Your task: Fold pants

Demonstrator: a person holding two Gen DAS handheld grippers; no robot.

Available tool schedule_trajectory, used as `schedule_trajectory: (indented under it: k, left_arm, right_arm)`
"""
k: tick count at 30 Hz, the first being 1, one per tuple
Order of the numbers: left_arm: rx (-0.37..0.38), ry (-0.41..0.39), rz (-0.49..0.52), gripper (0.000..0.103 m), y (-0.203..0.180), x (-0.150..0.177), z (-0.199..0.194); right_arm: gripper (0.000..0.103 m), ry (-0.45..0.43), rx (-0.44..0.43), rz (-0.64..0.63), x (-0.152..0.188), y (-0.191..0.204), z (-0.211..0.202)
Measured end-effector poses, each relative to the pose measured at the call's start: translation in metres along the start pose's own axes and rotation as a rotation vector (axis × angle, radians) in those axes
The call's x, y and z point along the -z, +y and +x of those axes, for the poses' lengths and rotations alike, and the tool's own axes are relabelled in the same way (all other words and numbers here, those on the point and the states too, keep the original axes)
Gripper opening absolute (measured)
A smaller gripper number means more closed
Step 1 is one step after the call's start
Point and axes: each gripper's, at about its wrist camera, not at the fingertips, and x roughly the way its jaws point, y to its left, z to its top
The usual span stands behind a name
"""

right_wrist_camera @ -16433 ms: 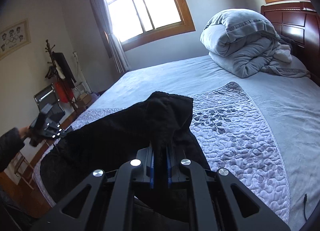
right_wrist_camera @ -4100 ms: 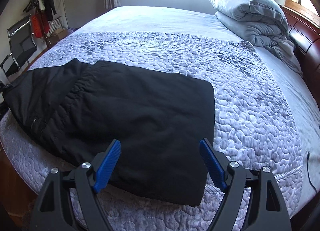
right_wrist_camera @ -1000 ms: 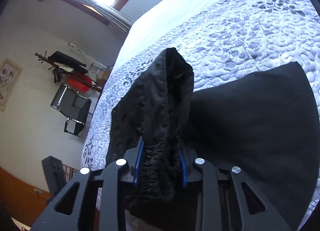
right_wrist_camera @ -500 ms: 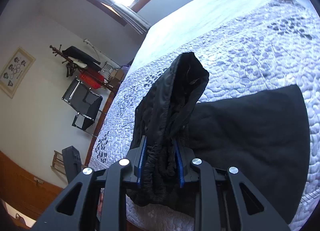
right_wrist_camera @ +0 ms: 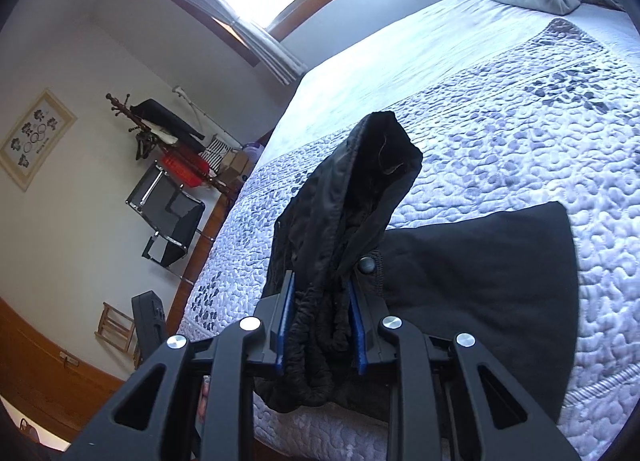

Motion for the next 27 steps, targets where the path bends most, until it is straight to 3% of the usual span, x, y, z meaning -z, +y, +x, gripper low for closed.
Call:
schedule_trajectory:
  k: [12, 27]
  left_arm:
    - [-0.001, 0.001, 0.098, 0.097, -0.036, 0.001, 0.004]
    - [-0.052, 0.025, 0.199, 0.097, -0.063, 0.006, 0.022]
  right_arm:
    - [0.024, -0.026, 0.057, 0.049, -0.002, -0.033, -0.030]
    - [0.024, 0.015, 0.111, 0.186, 0.021, -0.098, -0.023]
